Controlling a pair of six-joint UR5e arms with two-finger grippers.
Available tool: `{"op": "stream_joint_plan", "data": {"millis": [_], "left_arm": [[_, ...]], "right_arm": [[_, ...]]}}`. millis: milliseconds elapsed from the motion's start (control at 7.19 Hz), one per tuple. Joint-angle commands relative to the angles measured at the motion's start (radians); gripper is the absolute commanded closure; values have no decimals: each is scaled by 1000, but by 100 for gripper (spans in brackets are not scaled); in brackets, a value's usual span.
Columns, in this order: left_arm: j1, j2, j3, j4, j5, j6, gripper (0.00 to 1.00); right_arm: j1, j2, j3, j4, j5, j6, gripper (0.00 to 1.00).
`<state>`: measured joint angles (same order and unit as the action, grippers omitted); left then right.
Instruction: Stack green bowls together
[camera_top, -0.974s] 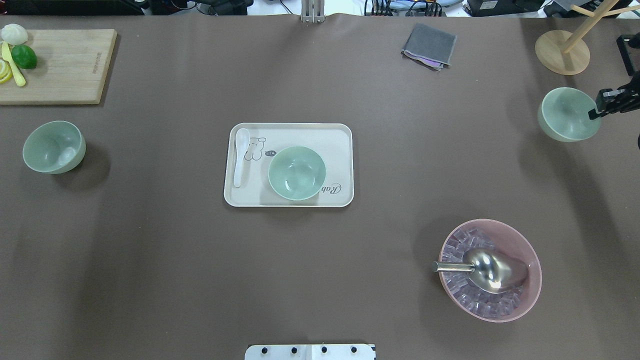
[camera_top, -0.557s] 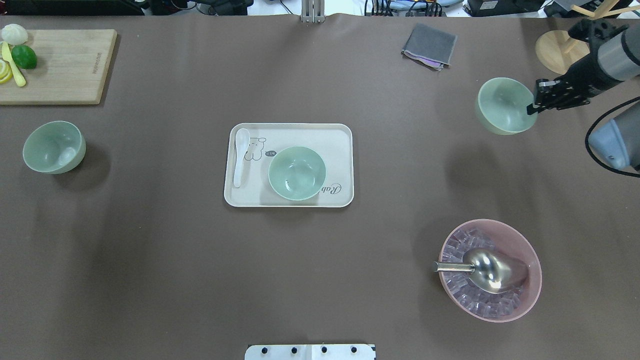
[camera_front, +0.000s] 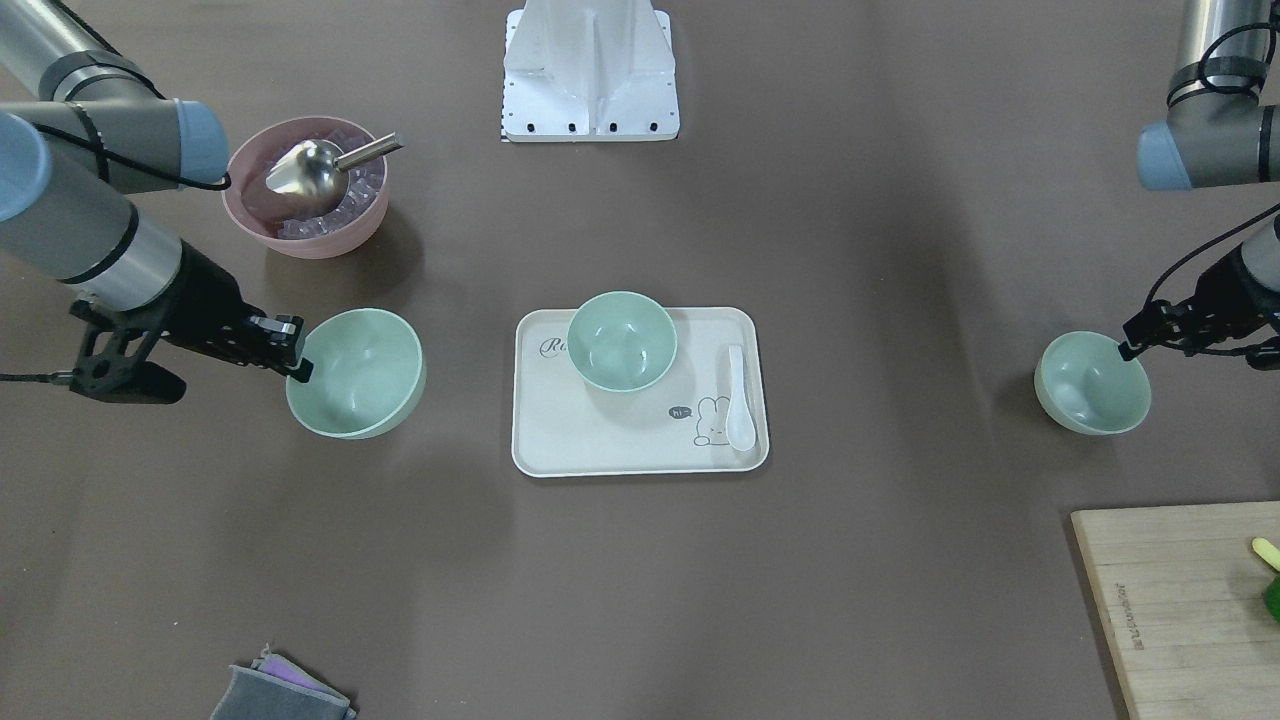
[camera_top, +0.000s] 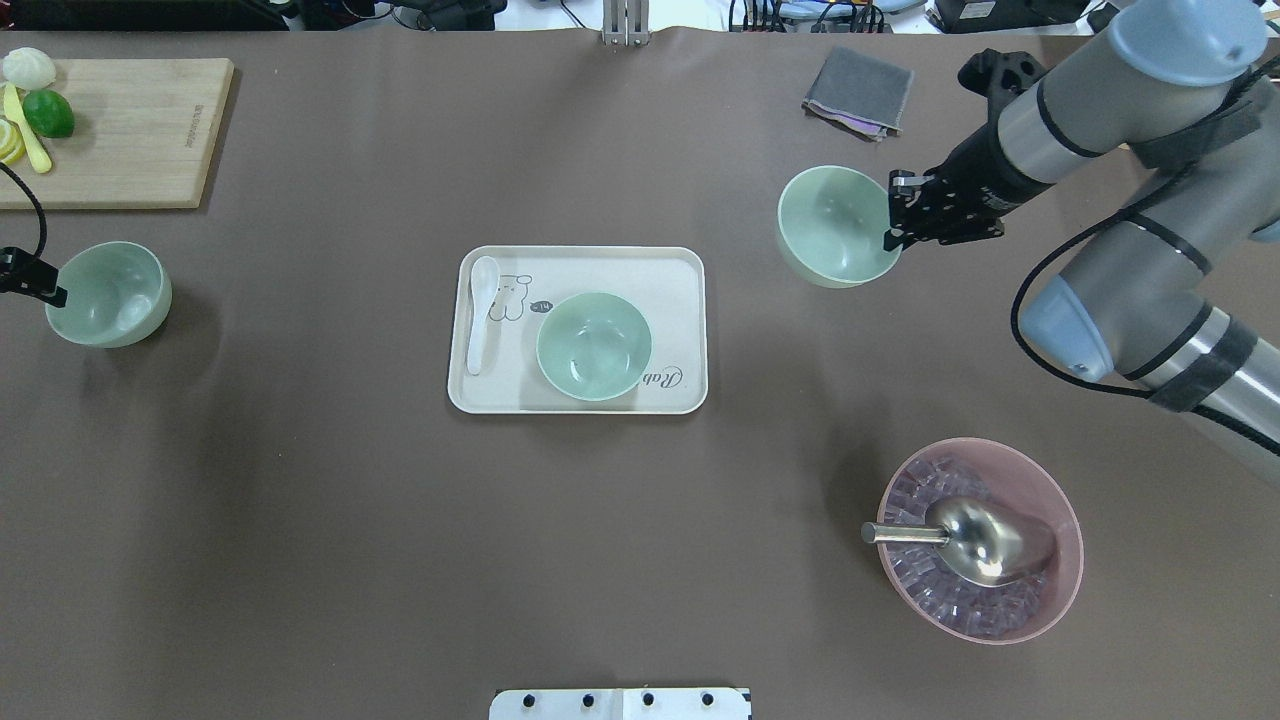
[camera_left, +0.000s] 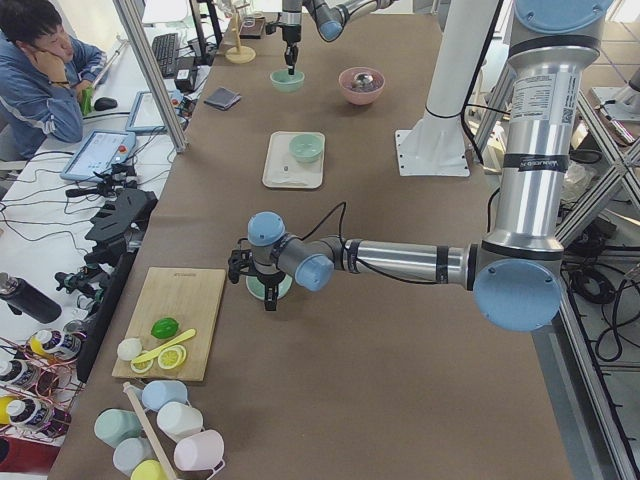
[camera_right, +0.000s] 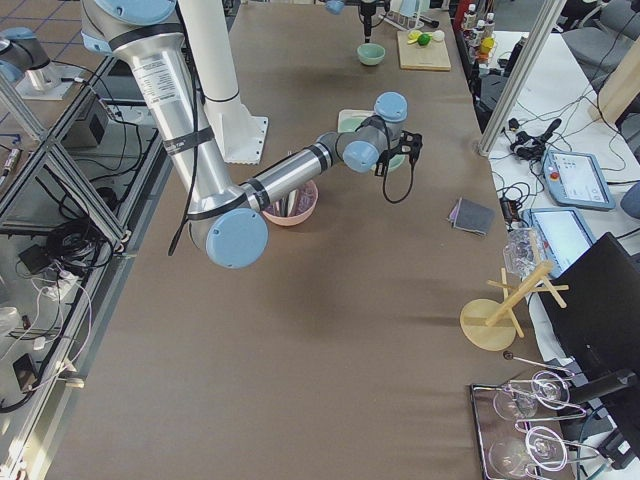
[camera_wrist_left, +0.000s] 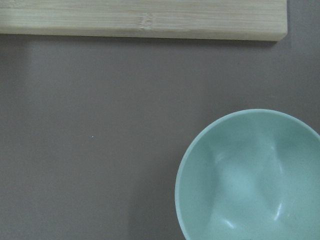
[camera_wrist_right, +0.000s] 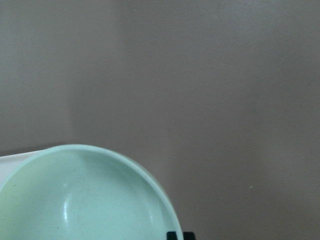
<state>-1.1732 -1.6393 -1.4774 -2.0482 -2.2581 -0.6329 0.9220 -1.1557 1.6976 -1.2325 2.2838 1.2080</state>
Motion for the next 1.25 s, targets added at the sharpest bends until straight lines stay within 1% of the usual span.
{"op": "stream_joint_plan", "data": {"millis": [0,139,278,417,557,696,835,974,1113], "left_arm": [[18,-27,66,-42,0,-5,34],[20,-54,95,-43,0,-5,45],[20,-66,107,-43,-1,-7,65],[20,-66,106,-43,-1,-5,97],[20,-65,98,-49,-42,-5,100],[20,-65,71,-47,-108,-10,100],[20,-68,33,-47,-118,-61,100],[20,-71,7,-43,-136,-77,100],[20,-71,-12,-41,-177,-99,100]], "right_arm": [[-80,59,36,-15,-56,127,100],[-109,66,42,-15,-87,143,100],[-145,76,57,-15,-119,171,100],[-169,100,57,-15,-125,200,100],[-199,122,56,-15,-156,232,100],[-240,148,56,-15,-185,272,100],[-280,168,56,-15,-225,321,100],[-310,180,47,-13,-248,326,100],[-330,191,36,-13,-276,334,100]]}}
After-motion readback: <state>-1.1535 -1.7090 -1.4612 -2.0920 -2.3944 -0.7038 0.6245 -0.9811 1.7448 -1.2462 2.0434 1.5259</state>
